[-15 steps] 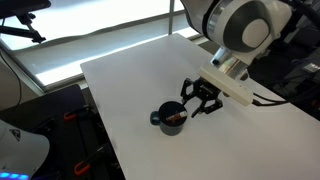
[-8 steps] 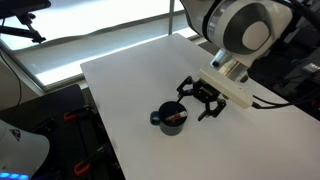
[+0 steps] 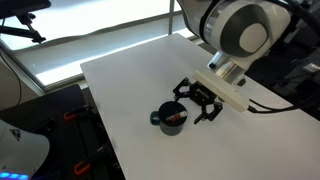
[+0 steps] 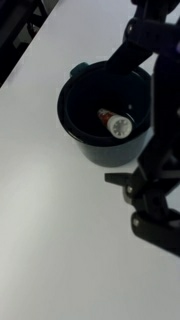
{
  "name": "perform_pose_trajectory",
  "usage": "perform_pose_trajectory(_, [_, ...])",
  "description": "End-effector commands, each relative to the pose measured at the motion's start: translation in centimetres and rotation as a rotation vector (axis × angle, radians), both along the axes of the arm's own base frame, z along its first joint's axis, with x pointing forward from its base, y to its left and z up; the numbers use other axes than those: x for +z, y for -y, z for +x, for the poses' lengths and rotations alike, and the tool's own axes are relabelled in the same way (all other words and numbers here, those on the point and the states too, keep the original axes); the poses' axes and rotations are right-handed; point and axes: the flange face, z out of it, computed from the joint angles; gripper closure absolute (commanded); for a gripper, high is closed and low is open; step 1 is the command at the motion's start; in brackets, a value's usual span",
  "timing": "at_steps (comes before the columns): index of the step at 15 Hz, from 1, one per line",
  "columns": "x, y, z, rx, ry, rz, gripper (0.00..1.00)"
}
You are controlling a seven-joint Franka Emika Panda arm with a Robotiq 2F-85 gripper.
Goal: Remove the marker from the cup and put it on the table
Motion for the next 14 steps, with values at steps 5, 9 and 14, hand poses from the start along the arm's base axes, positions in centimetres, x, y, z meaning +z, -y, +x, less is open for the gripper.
perform_pose_trajectory(5, [3.1,0.4,-2.5,-0.062,-0.006,-0.036,0.38])
perform_pose_trajectory(9, [3.0,0.0,-2.3,-0.032,0.015,-0.025,0.21])
perform_pose_trajectory(14, [2.2,-0.1,-1.0,0.019,0.034,-0.027,0.0])
